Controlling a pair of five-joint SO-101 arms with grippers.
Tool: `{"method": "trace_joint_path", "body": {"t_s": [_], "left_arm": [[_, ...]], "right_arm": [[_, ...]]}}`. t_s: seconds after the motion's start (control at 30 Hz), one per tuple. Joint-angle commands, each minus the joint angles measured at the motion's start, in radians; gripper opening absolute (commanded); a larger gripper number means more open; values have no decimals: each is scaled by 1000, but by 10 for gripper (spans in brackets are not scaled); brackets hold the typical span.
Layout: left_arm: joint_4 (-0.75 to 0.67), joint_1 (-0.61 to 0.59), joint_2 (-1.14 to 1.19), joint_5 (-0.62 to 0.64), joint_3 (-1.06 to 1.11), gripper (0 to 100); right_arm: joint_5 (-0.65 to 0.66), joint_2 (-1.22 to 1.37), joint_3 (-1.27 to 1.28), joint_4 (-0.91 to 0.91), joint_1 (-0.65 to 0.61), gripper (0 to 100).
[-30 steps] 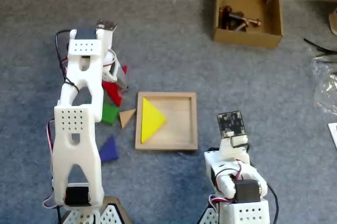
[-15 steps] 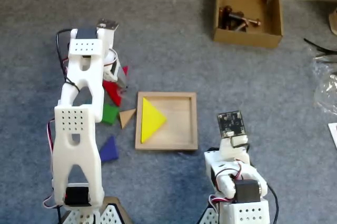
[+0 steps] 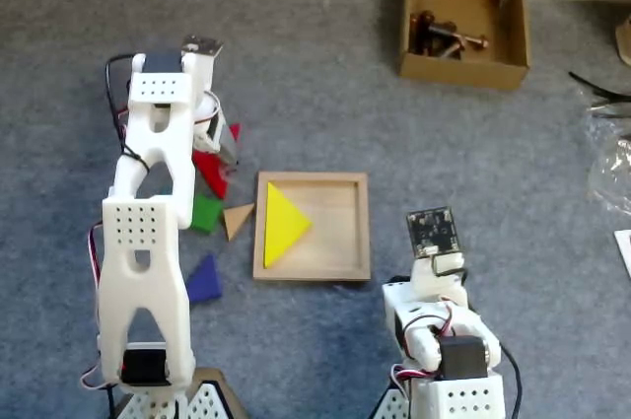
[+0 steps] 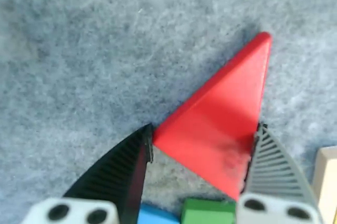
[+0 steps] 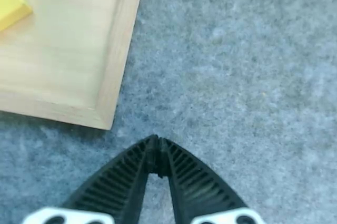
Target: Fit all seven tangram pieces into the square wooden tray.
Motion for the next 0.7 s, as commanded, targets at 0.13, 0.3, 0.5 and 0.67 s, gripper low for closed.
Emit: {"method": "trace_joint_path", "body": {"t_s": [0.13,0.3,0.5,0.67], "left_arm": [[98,36,13,-5,-120,102],[98,42,12,-5,-120,101],[98,42,4,-5,-128,101],[100,38,-94,-5,-91,101]], "right_arm": [[-8,-8,117,-18,-10,5],[-8,-8,117,-18,-10,5],[-8,-8,117,-18,-10,5],[-8,-8,117,-18,-10,5]]}}
